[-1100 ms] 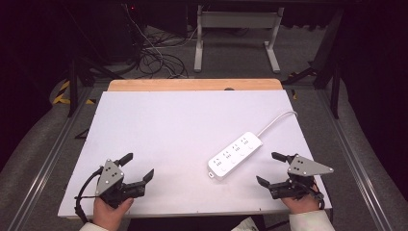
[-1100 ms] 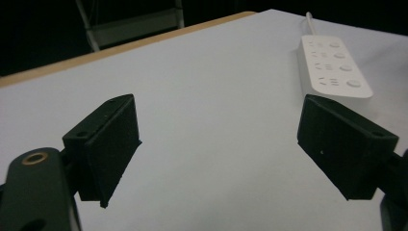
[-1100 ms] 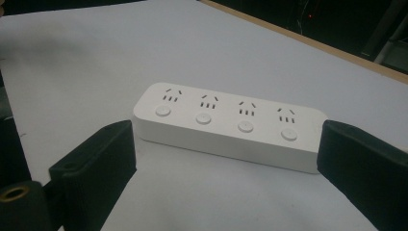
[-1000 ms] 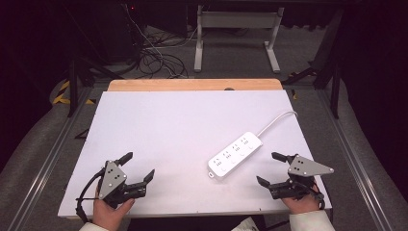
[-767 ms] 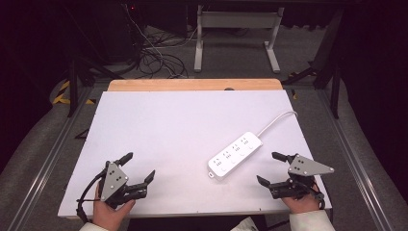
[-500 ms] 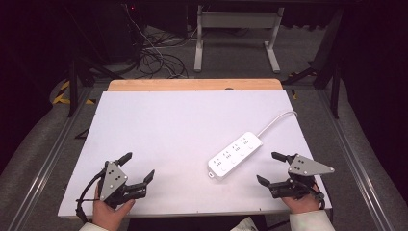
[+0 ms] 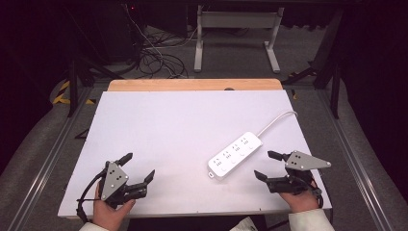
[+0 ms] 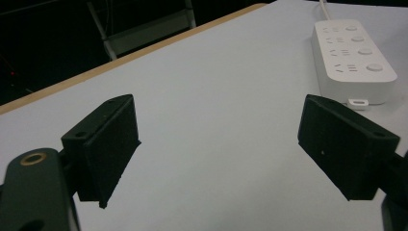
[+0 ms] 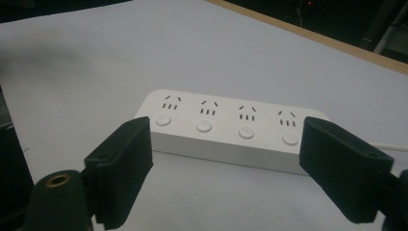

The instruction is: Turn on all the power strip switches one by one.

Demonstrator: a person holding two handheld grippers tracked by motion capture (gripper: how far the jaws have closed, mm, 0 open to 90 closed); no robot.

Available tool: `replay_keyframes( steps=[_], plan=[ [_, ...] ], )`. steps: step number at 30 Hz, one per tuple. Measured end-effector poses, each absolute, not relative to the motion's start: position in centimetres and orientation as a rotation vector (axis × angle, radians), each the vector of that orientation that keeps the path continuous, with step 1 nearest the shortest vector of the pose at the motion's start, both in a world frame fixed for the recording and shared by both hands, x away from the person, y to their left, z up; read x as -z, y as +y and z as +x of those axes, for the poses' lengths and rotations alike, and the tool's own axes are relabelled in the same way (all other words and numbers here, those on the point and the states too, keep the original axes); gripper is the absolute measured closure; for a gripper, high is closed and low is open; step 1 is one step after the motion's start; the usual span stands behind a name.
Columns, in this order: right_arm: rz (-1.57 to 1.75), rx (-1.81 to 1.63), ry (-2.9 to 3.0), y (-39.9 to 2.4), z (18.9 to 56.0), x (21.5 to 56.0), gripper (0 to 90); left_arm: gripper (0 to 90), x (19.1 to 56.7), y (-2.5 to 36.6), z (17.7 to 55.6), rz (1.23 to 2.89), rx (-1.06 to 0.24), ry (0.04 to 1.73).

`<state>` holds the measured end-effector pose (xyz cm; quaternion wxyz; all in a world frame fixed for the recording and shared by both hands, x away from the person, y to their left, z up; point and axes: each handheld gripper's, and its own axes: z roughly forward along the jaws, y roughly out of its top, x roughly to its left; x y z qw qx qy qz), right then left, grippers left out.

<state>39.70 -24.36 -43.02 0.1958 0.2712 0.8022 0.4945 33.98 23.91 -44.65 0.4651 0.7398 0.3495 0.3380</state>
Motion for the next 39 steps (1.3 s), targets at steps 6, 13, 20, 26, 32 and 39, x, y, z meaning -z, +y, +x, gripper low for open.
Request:
replay_keyframes(
  steps=[6,13,20,26,32,39],
  plan=[
    [0.796,-1.380,2.285,-24.4,40.7,41.8,37.3,14.7,44.6,23.9,34.0,1.818,-0.828,0.857],
    [0.847,-1.320,2.287,-24.0,41.7,40.9,63.5,14.7,44.7,23.8,34.0,1.817,-0.830,0.855],
    [0.868,-1.259,2.254,-23.5,42.7,39.5,90.0,14.7,44.6,23.9,33.9,1.815,-0.828,0.854],
    [0.900,-1.258,2.255,-23.4,43.9,38.9,90.0,14.7,44.6,23.9,33.9,1.816,-0.834,0.851],
    [0.884,-1.261,2.285,-22.8,45.0,38.9,90.0,14.7,44.7,23.9,33.9,1.817,-0.828,0.851],
    [0.944,-1.187,2.317,-22.3,47.4,40.0,90.0,14.8,44.6,23.9,33.9,1.818,-0.835,0.848]
  ],
)
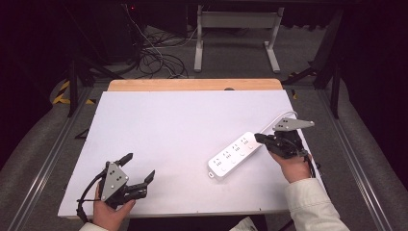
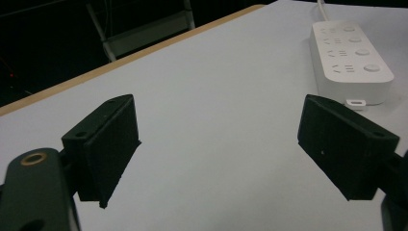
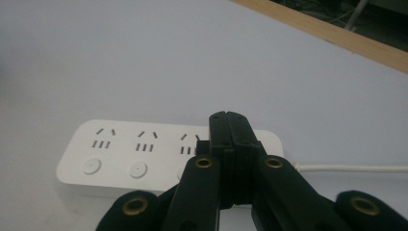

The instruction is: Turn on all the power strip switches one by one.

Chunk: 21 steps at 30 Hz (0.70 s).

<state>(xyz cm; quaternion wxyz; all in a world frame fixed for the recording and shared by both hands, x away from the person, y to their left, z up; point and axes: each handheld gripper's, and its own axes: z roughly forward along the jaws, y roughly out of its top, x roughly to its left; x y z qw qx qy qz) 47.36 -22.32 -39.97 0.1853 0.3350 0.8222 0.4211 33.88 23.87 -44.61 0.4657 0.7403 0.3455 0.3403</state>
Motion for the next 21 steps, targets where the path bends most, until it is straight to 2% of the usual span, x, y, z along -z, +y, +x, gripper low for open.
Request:
replay_keyframes(
  steps=[21],
  plan=[
    [0.943,-1.077,2.347,-21.2,49.3,44.9,90.0,14.8,44.7,23.7,33.9,1.818,-0.832,0.851]
  ],
)
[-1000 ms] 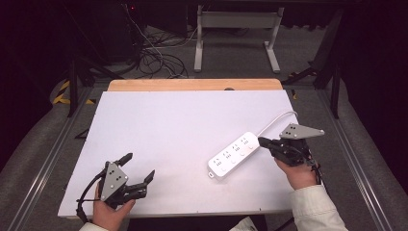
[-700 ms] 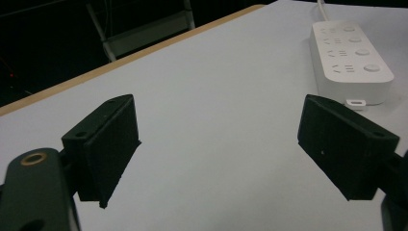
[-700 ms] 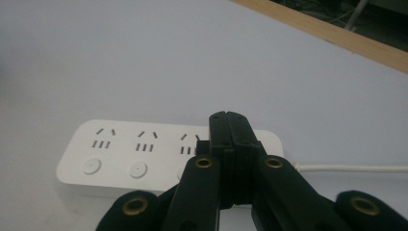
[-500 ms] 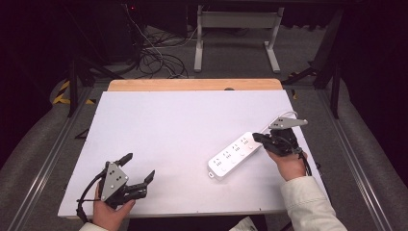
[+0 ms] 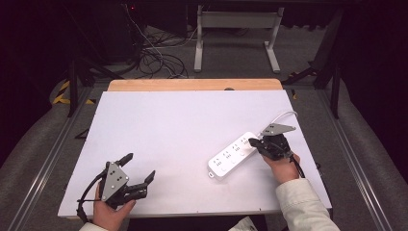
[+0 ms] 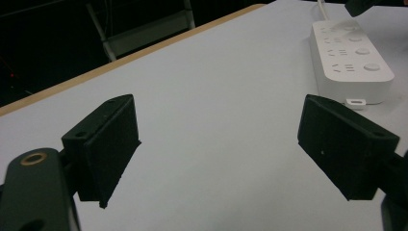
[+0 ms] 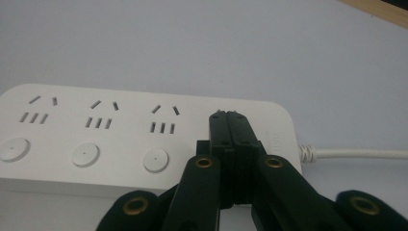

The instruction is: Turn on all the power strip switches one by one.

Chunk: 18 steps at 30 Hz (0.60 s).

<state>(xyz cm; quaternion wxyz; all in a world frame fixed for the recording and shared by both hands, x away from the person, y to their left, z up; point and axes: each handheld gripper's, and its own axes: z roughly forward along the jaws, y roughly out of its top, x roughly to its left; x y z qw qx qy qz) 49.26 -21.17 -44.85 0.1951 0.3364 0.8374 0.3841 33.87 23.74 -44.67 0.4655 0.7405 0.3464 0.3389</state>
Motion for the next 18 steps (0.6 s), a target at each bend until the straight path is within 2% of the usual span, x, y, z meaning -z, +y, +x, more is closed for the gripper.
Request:
replay_keyframes(
  steps=[18],
  plan=[
    [0.978,-1.017,2.362,-20.98,49.64,45.84,90.0,14.8,44.72,23.74,33.91,1.822,-0.831,0.855]
  ],
)
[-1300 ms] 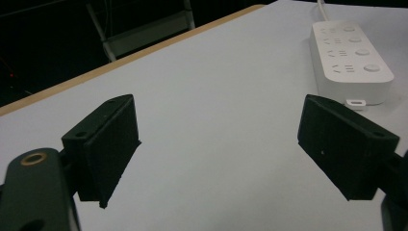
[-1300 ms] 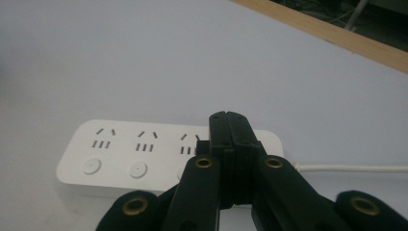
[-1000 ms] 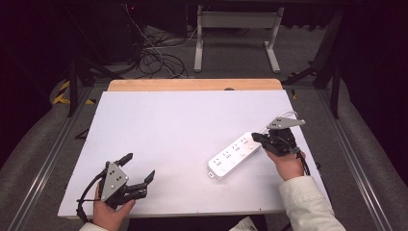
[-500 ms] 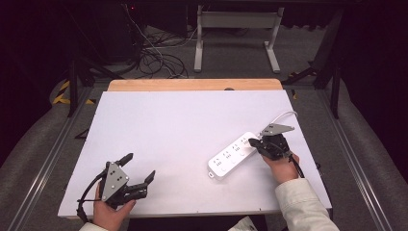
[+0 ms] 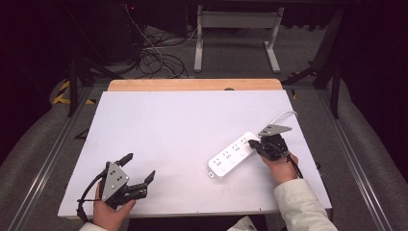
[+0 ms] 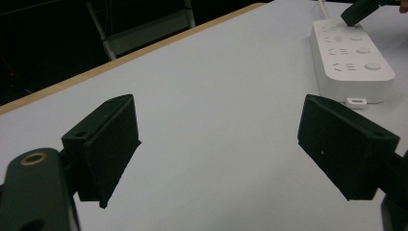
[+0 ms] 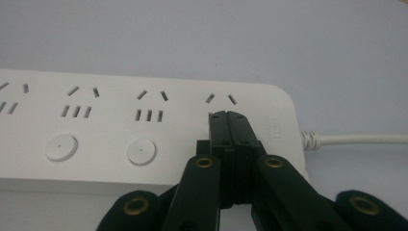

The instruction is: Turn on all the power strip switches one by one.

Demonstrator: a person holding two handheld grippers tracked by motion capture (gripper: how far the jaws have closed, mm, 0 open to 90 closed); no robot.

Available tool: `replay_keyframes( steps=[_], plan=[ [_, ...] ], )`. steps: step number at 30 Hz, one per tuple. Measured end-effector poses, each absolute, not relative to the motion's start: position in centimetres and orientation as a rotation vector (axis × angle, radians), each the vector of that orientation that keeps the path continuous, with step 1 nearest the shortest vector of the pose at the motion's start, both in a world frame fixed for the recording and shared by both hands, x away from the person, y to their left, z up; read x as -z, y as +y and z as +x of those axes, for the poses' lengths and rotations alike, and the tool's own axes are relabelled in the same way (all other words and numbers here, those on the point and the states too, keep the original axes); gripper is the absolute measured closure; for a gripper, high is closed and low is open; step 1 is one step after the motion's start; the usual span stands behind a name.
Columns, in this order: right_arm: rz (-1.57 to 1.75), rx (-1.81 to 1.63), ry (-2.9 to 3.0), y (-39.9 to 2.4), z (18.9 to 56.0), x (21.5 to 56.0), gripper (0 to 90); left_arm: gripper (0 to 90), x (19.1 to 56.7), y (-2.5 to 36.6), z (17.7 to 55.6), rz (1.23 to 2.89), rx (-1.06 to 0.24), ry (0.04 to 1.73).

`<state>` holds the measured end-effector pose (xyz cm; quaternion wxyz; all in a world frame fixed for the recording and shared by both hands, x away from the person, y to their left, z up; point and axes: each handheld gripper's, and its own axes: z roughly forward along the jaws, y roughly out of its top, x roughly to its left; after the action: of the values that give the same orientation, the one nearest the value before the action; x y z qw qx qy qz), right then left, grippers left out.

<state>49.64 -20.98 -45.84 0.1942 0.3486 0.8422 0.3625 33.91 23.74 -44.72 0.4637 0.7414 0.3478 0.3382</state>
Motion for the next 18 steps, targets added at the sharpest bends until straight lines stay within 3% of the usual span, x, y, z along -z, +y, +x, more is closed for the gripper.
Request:
replay_keyframes(
  steps=[18],
  plan=[
    [0.990,-0.989,2.356,-20.63,49.43,45.98,90.0,14.8,44.74,23.70,33.89,1.823,-0.831,0.853]
  ],
)
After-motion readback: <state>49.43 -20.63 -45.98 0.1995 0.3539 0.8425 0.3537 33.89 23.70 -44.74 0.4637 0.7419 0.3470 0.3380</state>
